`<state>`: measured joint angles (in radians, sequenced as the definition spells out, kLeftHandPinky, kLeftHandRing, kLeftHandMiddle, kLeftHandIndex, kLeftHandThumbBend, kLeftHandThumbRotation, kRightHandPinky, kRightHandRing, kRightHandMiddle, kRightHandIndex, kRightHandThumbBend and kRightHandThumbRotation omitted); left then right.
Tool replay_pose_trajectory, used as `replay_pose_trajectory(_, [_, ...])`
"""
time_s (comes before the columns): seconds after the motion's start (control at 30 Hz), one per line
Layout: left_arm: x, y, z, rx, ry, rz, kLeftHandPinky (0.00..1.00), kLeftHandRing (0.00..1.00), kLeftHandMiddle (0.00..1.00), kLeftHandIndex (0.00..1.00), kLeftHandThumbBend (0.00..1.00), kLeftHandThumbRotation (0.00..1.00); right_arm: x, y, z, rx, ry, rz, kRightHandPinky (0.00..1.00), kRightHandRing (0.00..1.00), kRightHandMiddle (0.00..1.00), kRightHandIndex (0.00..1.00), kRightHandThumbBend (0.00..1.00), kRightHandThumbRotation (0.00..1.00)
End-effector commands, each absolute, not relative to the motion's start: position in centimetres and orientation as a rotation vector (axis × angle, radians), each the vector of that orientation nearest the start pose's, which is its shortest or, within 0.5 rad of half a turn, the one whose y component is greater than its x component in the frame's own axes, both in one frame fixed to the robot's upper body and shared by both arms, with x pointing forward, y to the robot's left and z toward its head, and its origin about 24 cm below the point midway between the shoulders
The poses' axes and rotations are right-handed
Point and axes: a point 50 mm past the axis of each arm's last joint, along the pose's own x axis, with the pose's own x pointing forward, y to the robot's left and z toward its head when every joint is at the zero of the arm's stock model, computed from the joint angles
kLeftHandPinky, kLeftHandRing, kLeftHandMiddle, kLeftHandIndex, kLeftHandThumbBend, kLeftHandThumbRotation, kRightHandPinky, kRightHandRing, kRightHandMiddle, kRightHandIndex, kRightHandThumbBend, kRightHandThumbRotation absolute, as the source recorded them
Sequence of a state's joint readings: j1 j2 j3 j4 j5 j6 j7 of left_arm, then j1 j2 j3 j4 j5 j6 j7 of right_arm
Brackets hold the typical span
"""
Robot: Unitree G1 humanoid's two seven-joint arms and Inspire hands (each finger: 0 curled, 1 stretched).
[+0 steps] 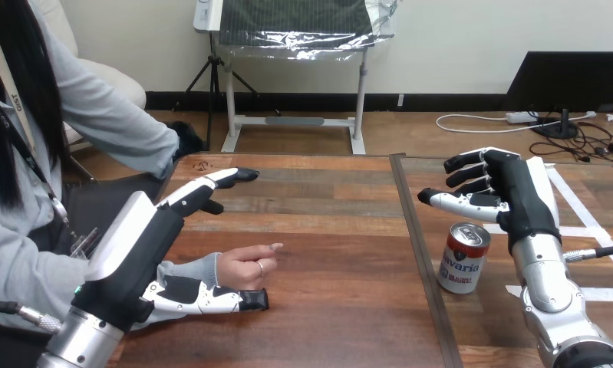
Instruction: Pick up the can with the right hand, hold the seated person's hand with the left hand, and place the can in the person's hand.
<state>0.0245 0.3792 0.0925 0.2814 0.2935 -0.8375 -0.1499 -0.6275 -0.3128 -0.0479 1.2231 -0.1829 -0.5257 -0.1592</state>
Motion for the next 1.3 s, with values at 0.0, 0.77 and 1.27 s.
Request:
replay_pose_trajectory(0.0, [23.5,21.1,7.8,0.687,-0.547,-0.302,0.71,0.85,0.85,0.82,1.0,0.25,35.5,-22.1,5.8,-0.407,-0.098,-0.122,0.51,0.56,0.58,0.62,0.89,0.0])
replay_pose_trajectory(0.77, [23.3,21.0,7.3,0.65,-0.541,-0.306,0.73,0.85,0.86,0.84,1.0,0.29,34.6,-23.4,4.5,-0.446,-0.031,-0.105,0.81,0.85,0.84,0.87,1.0,0.26])
replay_pose_trajectory(1.27, [23.1,20.9,7.3,0.644,-0.549,-0.311,0.75,0.86,0.87,0.85,1.0,0.32,33.7,-23.7,3.0,-0.43,0.02,-0.098,0.78,0.84,0.86,0.91,1.0,0.41])
